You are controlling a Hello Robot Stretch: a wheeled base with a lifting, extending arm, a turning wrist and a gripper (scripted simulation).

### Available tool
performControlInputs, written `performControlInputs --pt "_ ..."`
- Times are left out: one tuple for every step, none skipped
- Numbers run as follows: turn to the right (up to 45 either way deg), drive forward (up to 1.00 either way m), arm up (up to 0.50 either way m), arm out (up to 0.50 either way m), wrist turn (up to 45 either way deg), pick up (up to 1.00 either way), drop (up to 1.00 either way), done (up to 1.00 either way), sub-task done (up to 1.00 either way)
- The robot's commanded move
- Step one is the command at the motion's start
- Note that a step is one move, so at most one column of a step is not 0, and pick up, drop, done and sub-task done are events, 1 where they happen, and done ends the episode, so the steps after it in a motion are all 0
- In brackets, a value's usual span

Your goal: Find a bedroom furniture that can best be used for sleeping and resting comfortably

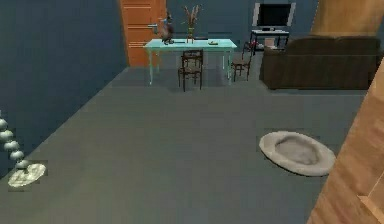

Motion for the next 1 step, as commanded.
performControlInputs --pt "6.0 0.00 0.00 0.00 0.0 0.00 0.00 0.00 0.00"
